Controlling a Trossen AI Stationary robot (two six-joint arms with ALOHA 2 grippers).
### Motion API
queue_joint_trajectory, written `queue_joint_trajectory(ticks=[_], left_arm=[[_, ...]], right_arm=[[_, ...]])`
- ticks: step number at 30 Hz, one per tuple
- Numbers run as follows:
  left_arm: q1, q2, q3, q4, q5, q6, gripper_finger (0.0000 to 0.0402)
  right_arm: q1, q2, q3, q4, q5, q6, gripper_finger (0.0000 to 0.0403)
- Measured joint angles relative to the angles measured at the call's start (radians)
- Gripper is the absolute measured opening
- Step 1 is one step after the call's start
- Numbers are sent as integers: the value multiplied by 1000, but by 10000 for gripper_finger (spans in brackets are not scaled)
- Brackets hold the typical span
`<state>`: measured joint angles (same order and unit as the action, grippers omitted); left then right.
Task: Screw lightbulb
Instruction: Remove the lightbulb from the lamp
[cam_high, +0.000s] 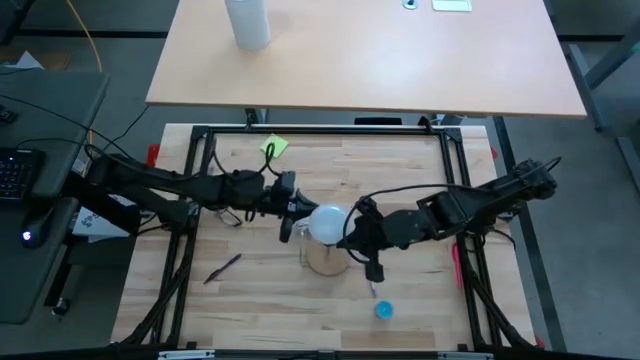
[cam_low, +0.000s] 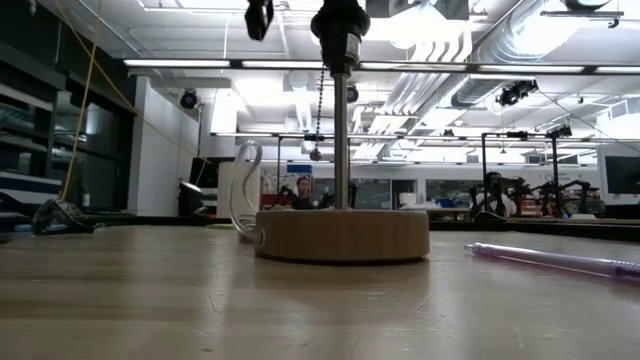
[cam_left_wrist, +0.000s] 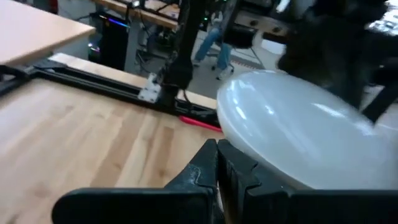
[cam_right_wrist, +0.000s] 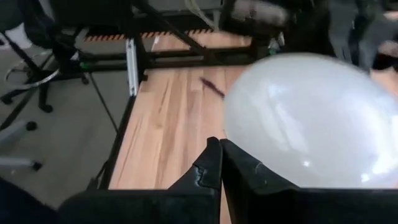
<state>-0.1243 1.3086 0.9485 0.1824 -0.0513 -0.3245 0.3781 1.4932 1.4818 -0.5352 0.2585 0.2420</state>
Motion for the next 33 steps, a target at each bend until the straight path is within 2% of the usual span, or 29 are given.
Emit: queue_joint_trajectory(ticks=[6,12,14,17,20,24,30,33], left_arm=[[-89,-65,-1,-105,-54,-44,0],[-154,-155,0,-151,-70,-61,0],[-172,-187,2,-153,-75,-65,0],[-193,-225,2,-169,-95,-47,0],[-195,-255,2,-203,-190,-20,0],[-194,-294,1,-321,-244,-22,0],[-208,-398,1,-459,-284,-110,0],[-239,-419,2,-652,-362,-215,0]], right_arm=[[0,-22,1,-77,24,7,0],[-16,-52,0,-179,170,31,0],[-26,-68,-1,-226,190,45,0],[-35,-93,0,-272,185,70,0],[-34,-103,0,-291,173,72,0],[-18,-122,0,-293,135,95,0],[5,-127,0,-299,132,101,0],[4,-127,0,-299,122,101,0]])
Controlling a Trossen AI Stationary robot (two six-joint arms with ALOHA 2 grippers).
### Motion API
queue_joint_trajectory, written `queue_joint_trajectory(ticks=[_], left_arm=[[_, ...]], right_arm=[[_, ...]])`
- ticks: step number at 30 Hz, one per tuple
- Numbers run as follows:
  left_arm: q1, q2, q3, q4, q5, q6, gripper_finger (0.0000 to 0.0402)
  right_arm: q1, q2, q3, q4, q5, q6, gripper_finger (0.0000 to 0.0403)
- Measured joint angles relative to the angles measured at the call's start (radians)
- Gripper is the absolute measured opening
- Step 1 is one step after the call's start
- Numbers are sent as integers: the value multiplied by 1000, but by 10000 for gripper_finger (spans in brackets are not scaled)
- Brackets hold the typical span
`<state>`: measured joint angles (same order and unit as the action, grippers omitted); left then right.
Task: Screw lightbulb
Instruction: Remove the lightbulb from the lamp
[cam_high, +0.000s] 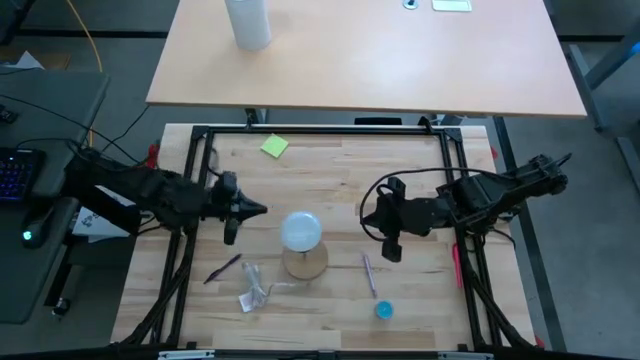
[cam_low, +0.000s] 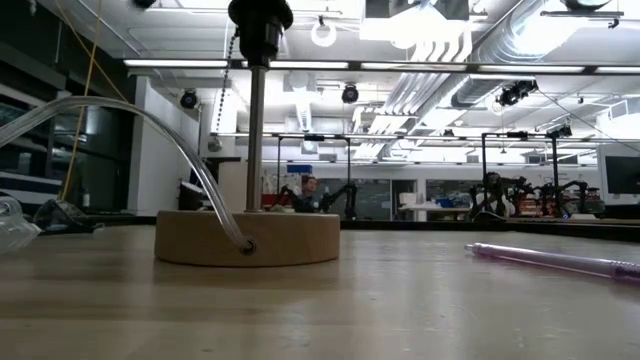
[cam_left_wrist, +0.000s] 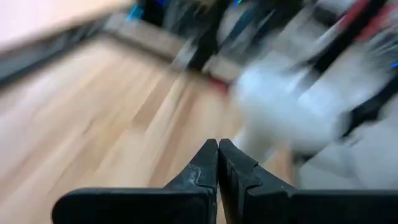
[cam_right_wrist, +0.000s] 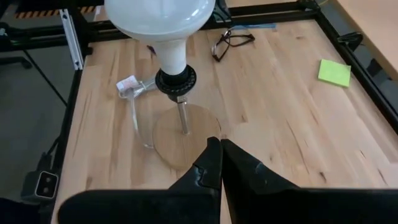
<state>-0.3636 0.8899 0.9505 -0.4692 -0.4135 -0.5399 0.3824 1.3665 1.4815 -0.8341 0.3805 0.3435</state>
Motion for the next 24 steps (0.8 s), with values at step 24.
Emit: queue_joint_trajectory(ticks=[24], left_arm=[[-87,616,-415,896,-113,-159,144]], right_arm=[[-3,0,0,-16,-82,53,0]])
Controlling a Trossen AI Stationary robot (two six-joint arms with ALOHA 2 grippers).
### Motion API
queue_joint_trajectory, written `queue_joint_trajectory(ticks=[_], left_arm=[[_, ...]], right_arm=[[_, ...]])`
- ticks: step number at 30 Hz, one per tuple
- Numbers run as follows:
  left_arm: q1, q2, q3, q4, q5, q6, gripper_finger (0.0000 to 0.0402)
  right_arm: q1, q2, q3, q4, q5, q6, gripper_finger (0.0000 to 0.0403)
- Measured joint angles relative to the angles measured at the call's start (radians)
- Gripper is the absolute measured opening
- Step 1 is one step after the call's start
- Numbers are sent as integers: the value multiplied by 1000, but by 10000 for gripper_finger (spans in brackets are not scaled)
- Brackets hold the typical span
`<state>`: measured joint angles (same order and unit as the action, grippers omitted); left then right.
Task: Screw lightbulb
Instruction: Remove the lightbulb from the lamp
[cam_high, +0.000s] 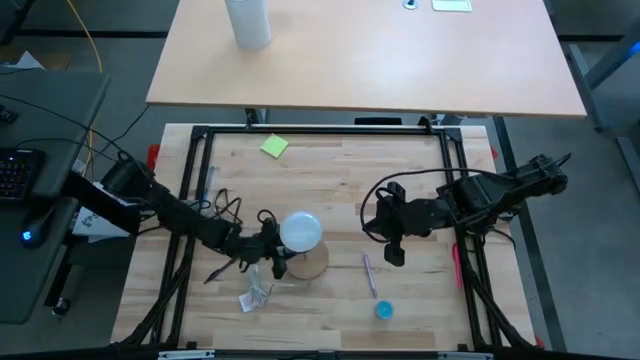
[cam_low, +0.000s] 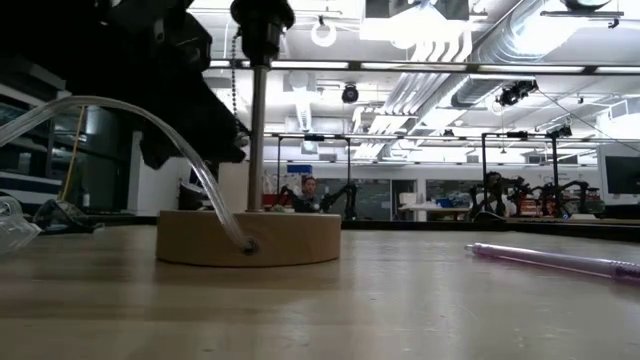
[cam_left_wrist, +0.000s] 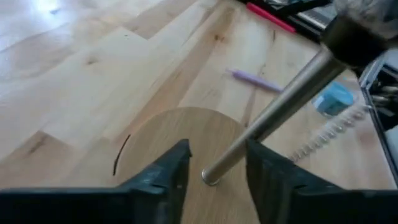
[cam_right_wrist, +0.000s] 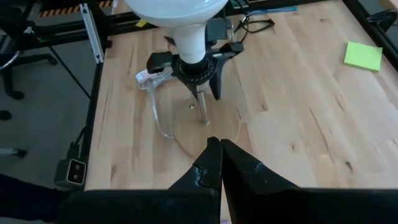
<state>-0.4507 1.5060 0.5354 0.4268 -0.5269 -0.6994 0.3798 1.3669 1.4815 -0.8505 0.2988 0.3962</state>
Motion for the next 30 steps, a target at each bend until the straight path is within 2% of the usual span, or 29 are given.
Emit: queue_joint_trajectory(ticks=[5,9,12,16,19,22,27,30], left_arm=[[-8,43,26,59,24,4,208],[-11,43,32,59,47,18,229],[-10,43,32,59,65,49,231],[19,58,31,55,7,81,232],[48,79,32,68,44,83,232],[58,118,31,134,77,90,228],[57,174,32,271,74,102,216],[57,212,53,275,69,115,205]], right_arm=[[0,0,0,-3,-7,15,0],[0,0,0,-9,-7,15,0],[0,0,0,-22,-7,10,0],[-1,0,0,-30,-7,7,0],[-7,0,0,-29,-7,6,0],[-17,0,0,-29,-8,-9,0],[-33,0,0,-29,-19,-12,0],[-36,0,0,-28,-19,-13,0]])
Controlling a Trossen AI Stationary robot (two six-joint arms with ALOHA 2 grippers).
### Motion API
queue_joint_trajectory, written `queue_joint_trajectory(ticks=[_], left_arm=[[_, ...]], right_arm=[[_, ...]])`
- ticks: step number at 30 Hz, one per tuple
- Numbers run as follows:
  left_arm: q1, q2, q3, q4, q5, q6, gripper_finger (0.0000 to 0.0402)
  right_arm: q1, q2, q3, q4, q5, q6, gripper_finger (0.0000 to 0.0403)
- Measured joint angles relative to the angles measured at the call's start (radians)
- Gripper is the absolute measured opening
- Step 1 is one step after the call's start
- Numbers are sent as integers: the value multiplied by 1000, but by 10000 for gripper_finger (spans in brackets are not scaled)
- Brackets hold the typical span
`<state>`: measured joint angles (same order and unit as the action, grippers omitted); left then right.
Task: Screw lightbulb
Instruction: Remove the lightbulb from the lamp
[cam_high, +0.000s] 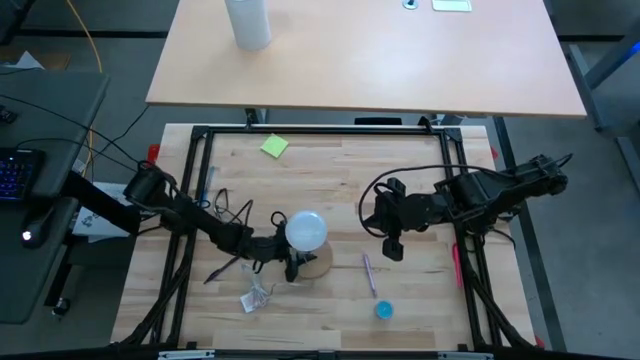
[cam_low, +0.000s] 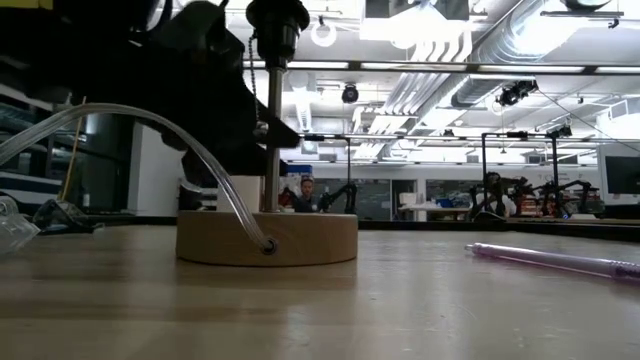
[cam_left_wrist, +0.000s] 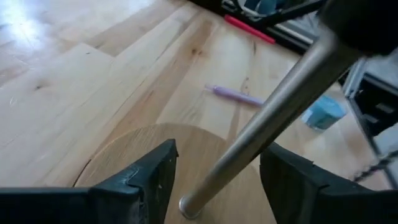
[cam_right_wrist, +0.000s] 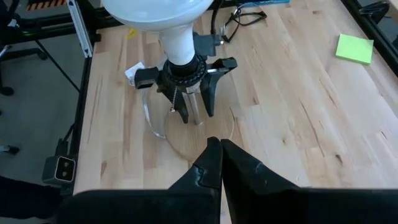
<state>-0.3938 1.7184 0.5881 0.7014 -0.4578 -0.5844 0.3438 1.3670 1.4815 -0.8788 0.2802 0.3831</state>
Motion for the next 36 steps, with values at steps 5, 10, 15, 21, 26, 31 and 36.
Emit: queue_joint_trajectory(ticks=[5,10,15,21,26,31,36], left_arm=[[12,53,65,0,-38,13,134],[36,101,140,5,-1,67,27],[111,143,218,-11,13,161,16],[203,198,290,-26,80,205,16],[217,263,328,-8,55,232,16],[216,313,383,-27,21,281,16],[217,315,413,-100,19,321,16]], right_arm=[[-4,0,0,6,0,0,0],[-4,-20,4,7,9,2,0],[-3,-81,4,-10,79,64,0],[21,-139,5,39,107,88,0],[34,-124,-13,167,111,65,0],[37,-94,-117,401,117,61,0],[41,-73,-207,565,208,114,0]])
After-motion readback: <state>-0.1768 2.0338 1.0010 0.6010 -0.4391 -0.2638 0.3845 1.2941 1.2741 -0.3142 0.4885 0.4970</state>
